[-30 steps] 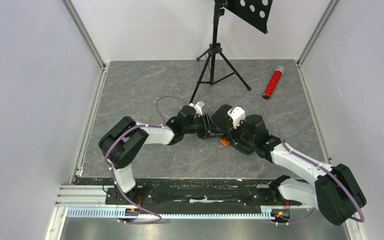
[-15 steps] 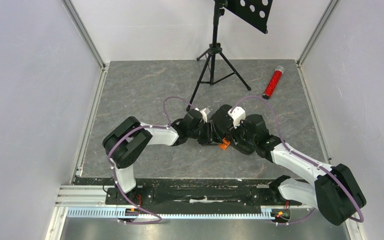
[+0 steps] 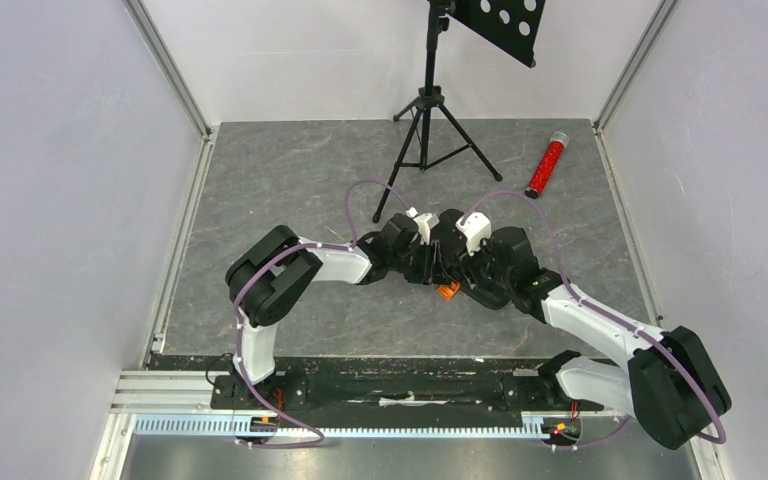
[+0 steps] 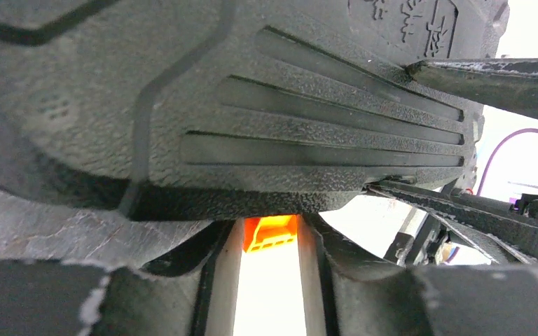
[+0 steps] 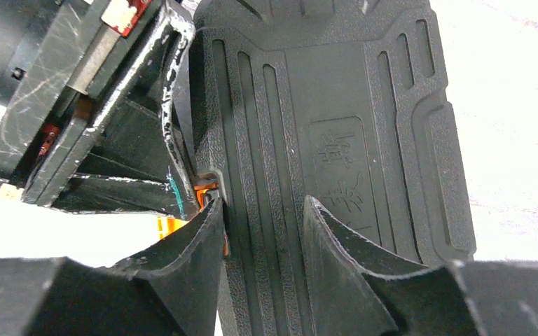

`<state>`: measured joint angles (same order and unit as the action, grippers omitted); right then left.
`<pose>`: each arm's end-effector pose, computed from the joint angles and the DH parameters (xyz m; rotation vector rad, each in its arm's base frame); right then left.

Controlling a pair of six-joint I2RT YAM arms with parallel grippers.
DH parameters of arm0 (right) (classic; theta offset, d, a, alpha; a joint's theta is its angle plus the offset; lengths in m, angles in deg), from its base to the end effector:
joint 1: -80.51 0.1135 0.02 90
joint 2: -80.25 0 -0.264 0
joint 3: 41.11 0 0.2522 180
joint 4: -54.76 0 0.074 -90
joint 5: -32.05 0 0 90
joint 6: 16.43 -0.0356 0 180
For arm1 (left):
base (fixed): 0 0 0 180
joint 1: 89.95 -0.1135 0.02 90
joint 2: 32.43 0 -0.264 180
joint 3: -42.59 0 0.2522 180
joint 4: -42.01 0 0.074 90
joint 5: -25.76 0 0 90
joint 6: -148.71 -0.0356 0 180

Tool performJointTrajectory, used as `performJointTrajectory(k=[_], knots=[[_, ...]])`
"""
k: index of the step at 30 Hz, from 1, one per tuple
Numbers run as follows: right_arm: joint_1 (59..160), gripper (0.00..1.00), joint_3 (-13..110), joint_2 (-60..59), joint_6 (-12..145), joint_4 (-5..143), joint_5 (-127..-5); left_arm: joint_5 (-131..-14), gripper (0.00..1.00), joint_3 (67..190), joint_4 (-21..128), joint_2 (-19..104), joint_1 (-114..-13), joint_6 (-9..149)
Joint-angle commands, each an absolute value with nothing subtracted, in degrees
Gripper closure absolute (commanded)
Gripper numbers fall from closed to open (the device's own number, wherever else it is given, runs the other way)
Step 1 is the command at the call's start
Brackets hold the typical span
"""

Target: Pack the tool kit

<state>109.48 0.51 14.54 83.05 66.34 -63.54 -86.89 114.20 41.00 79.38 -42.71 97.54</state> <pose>0.2000 0.1147 0.1874 -0.7782 2.0639 0.2976 0.2571 -0.2982 0.1283 0.4195 2.4700 -1.1735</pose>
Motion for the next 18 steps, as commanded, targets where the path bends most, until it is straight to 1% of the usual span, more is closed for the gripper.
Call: performJointTrajectory(k=[1, 2, 6, 7, 11, 13, 14, 16, 18], knots=[[109.07, 0.56, -0.89, 12.03, 80.29, 72.85, -65.18, -87.87, 0.63, 115.82, 42.07, 81.65, -41.97, 93.33], [109.09, 0.56, -0.91, 12.18, 80.41, 72.69, -65.29, -88.51, 0.67, 116.06, 42.18, 81.50, -41.88, 93.48], [109.02, 0.56, -0.94, 13.30, 80.57, 71.95, -66.19, -91.25, 0.76, 116.78, 42.70, 81.03, -41.70, 96.28], [109.06, 0.55, -0.83, 13.61, 80.75, 71.88, -66.53, -92.35, 0.81, 117.03, 42.74, 80.90, -41.78, 97.49], [109.24, 0.54, -0.63, 16.50, 82.49, 71.94, -67.01, -94.84, 0.85, 118.42, 43.46, 80.42, -42.11, 103.42], [109.71, 0.55, -0.76, 19.30, 84.20, 71.94, -67.20, -96.09, 0.89, 119.59, 44.93, 80.42, -42.57, 105.92], [110.03, 0.56, -0.81, 20.50, 85.18, 72.07, -67.20, -96.82, 0.90, 119.93, 45.12, 80.33, -42.74, 107.06], [111.40, 0.61, -0.32, 22.62, 87.21, 73.00, -66.74, -97.24, 0.94, 120.66, 46.25, 80.03, -43.00, 108.81], [113.62, 0.64, 0.42, 24.10, 89.20, 74.38, -65.50, -97.56, 0.95, 121.80, 48.53, 80.05, -43.28, 109.50]])
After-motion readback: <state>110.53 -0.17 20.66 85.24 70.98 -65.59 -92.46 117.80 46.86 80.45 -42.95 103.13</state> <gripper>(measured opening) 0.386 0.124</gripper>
